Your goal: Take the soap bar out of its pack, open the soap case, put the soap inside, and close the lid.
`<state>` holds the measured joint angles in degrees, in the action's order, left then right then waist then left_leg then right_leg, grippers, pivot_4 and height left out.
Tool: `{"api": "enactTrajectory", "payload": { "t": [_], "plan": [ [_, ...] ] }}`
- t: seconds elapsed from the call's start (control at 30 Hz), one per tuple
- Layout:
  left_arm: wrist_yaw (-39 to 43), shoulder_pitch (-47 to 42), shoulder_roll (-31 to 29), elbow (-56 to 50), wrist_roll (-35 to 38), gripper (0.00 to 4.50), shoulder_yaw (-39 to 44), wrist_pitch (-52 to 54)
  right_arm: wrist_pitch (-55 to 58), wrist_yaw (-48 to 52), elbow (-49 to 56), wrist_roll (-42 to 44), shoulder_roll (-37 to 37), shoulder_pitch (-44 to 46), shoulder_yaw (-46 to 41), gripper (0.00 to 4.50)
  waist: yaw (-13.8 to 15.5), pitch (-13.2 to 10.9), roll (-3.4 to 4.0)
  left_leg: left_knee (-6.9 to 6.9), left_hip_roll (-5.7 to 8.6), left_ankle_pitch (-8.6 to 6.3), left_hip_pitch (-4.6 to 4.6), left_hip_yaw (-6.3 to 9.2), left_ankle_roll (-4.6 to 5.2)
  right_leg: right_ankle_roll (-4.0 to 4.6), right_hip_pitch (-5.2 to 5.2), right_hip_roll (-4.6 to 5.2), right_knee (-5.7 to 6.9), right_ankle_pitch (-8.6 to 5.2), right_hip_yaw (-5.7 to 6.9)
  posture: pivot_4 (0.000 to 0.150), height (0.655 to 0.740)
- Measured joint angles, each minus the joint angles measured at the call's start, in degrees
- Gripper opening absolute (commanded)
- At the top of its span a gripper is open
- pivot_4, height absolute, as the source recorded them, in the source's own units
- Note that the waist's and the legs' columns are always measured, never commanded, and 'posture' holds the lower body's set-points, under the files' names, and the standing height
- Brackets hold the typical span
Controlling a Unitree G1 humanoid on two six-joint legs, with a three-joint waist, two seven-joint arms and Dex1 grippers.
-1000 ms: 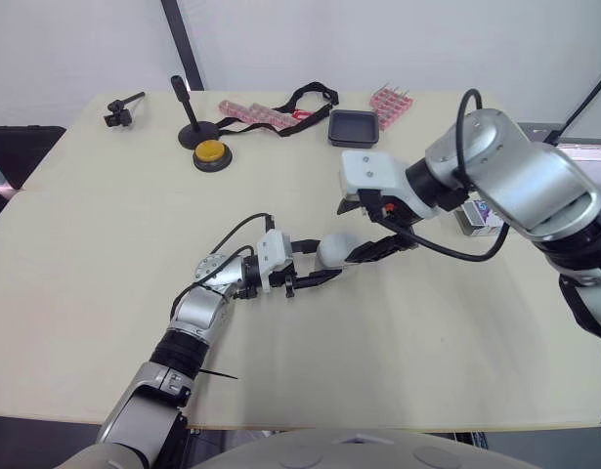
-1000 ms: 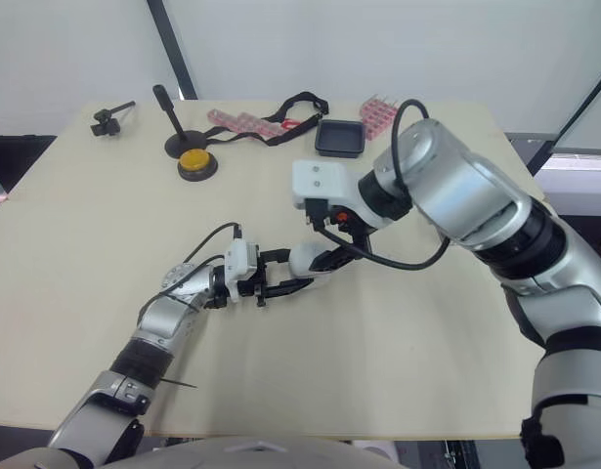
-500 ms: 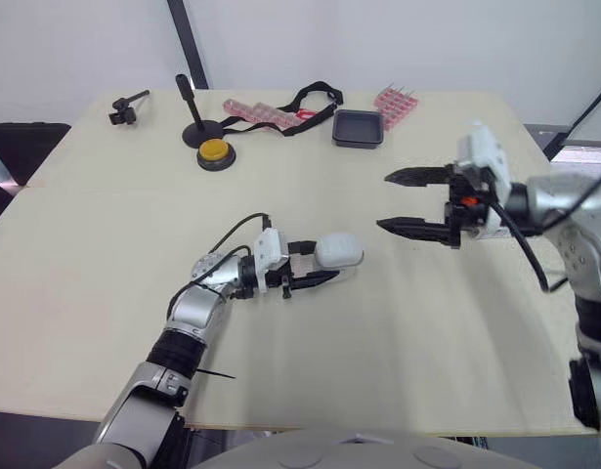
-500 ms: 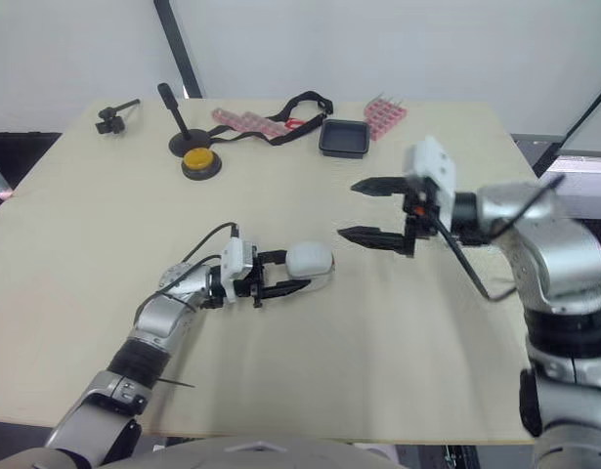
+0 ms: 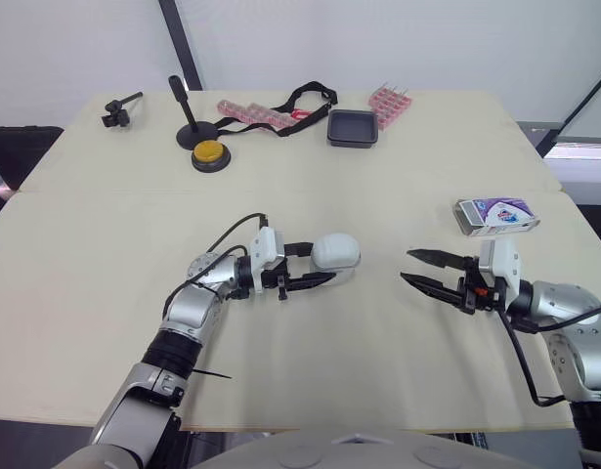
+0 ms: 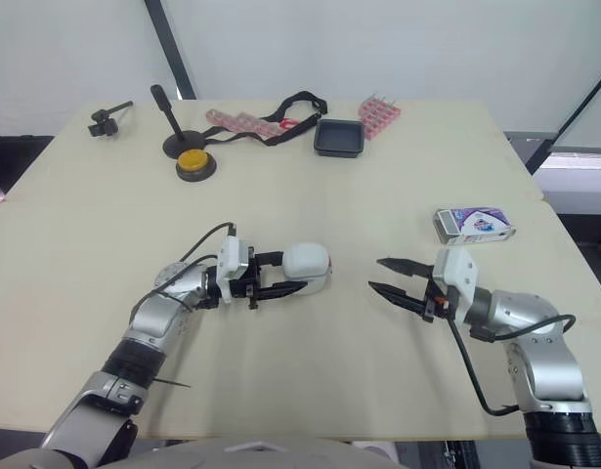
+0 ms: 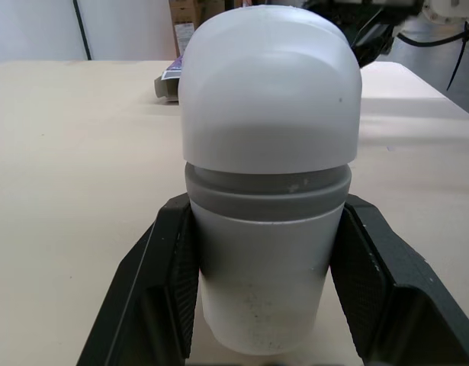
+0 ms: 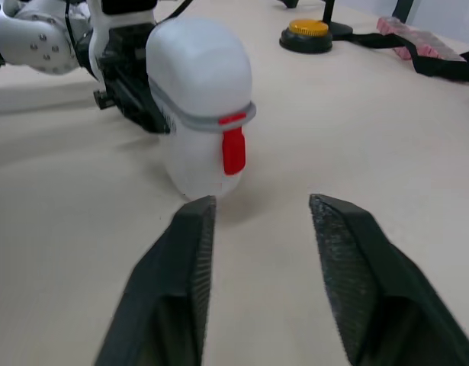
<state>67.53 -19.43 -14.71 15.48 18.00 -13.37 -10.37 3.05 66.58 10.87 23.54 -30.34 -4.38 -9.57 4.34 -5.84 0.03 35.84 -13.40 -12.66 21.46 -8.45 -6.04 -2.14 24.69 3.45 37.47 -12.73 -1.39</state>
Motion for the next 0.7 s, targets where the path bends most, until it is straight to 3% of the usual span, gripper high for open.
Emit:
{"api": "enactTrajectory", "payload": {
  "t": [0.1, 0.33, 0.7],
  "plan": [
    [0.0, 0.0, 0.0, 0.0, 0.0, 1.92, 0.0, 0.1, -1.5, -0.5, -1.5, -0.3, 0.1, -0.2, 0.2, 0.03, 0.0, 0.0, 0.00, 0.00, 0.01, 0.00, 0.00, 0.00, 0.01, 0.00, 0.00, 0.00, -0.01, 0.00, -0.01, 0.150, 0.7291],
    [0.4, 0.0, 0.3, -0.1, 0.0, 1.92, 0.2, 0.5, 0.9, -3.4, 3.2, 3.0, 0.1, 7.6, 0.8, 0.03, -0.2, 0.0, 0.01, -0.01, -0.01, 0.01, -0.04, 0.03, 0.03, -0.01, -0.01, -0.02, 0.00, 0.00, 0.01, 0.150, 0.7291],
    [0.3, 0.1, 0.6, -0.1, -0.2, 1.92, 0.2, 0.4, 11.8, -8.4, 10.8, 4.6, -0.6, 18.0, 10.8, 0.03, 0.1, 0.0, 0.00, -0.03, 0.01, 0.00, -0.06, 0.05, 0.02, -0.05, -0.01, -0.02, -0.06, 0.03, 0.04, 0.150, 0.7291]
  ]
}}
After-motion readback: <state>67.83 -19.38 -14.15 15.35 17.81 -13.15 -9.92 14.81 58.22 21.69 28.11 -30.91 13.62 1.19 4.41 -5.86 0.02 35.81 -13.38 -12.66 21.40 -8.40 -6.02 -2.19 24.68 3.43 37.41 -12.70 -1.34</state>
